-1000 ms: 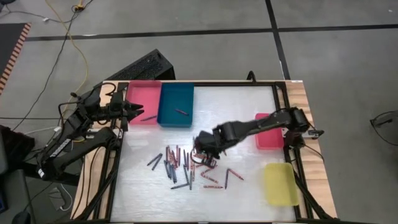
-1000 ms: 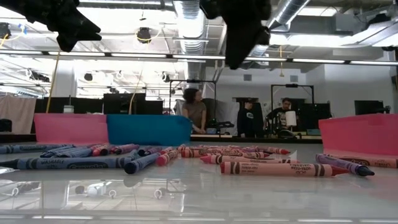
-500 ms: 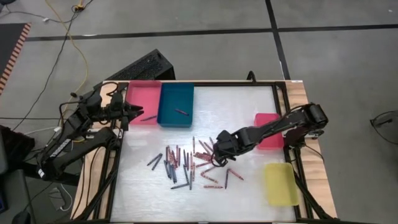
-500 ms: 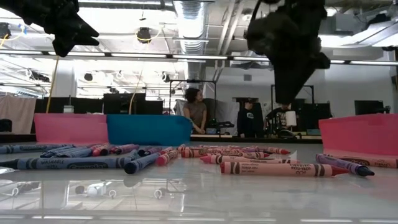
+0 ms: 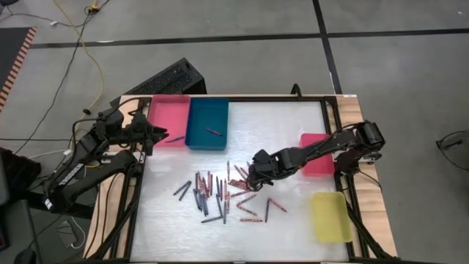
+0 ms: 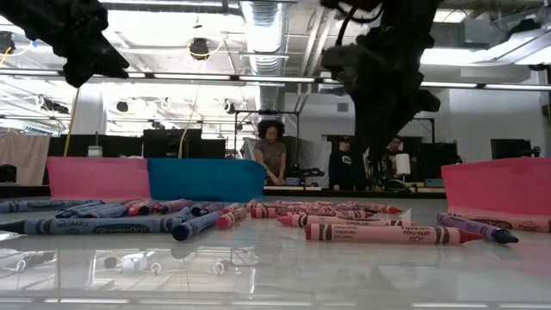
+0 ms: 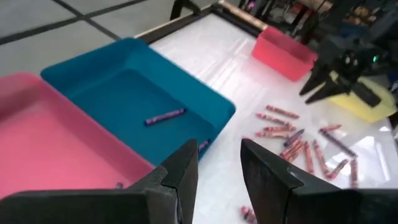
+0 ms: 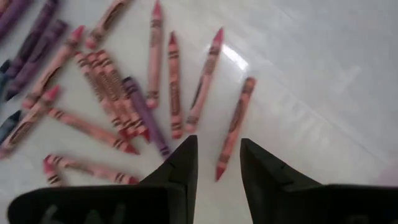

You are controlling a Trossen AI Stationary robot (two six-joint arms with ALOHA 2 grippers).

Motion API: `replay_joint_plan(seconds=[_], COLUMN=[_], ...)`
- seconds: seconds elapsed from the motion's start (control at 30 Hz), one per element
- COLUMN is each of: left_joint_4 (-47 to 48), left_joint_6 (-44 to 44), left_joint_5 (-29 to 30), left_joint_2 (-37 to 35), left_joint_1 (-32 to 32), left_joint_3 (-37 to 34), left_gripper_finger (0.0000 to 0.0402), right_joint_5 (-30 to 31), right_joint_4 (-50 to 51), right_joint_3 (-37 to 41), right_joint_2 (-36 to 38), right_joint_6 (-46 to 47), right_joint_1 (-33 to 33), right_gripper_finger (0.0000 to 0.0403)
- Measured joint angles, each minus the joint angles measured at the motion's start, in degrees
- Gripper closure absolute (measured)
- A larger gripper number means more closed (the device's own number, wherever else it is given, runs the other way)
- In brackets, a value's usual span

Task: Sort crayons
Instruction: Put the red crayon into the small red bin

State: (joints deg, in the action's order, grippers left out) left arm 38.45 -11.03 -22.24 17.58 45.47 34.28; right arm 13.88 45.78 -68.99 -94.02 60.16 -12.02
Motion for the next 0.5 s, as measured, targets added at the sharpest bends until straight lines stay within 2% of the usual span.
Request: replay_joint_plan(seconds=[0.13, 0.37, 0.5], left_joint_4=[0.61, 0.52, 1.18], left_joint_6=[1.05, -3.66, -0.35], left_joint_5=[0.54, -0.66, 4.02], left_joint_2=[0.00, 0.00, 0.00], left_joint_1=[0.00, -0.09, -0.09], left_joint_3=[0.00, 0.00, 0.00], left_gripper_finger=[0.0291, 0.0291, 0.0291], right_joint_5=[-0.02, -0.08, 0.02], right_joint_4=[1.26, 1.71, 1.73], right_joint_3=[0.00, 0.00, 0.00], right_joint_2=[0.00, -0.02, -0.02], right_joint_6=[-0.49, -0.61, 0.69], right_joint_1=[1.47, 1.23, 1.17], right_gripper_finger=[0.0272, 0.0251, 0.0248])
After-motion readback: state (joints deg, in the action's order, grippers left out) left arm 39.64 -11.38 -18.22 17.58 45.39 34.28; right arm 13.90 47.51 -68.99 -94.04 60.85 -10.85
